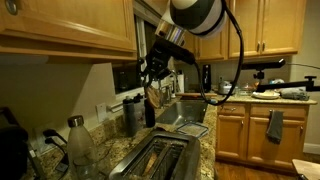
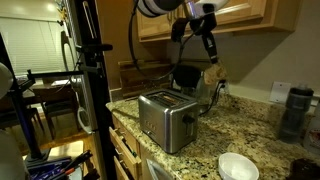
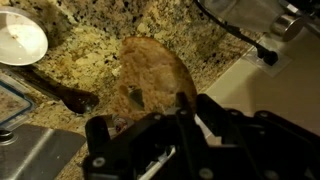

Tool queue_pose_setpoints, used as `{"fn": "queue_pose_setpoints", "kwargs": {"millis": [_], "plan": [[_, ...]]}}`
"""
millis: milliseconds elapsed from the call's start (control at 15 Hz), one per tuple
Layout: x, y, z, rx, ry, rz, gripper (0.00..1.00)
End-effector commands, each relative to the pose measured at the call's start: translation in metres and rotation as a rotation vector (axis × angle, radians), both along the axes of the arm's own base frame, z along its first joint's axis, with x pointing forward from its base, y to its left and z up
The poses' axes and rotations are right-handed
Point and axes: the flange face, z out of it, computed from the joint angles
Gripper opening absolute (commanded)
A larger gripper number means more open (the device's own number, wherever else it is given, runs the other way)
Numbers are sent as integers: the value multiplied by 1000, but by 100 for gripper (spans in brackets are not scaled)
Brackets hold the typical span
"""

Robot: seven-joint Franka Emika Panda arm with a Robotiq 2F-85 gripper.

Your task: Put two slices of bread in the toaster

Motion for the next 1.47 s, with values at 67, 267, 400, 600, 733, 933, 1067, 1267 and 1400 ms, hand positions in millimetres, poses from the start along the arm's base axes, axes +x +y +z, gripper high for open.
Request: {"fn": "queue_pose_setpoints", "kwargs": {"millis": [67,267,400,600,733,933,1067,1267,1400], "plan": [[-23,20,3,31,11,13,10],[-25,33,2,48,19,31,10],[-26,41,1,61,24,41,10],[-39,43,10,73,35,52,10],[-49,41,19,81,52,54,10],[-64,37,36,88,83,64,10],[-68,39,42,87,89,69,10],[-71,41,44,95,97,79,10],[-71,45,40,100,119,91,10]]}}
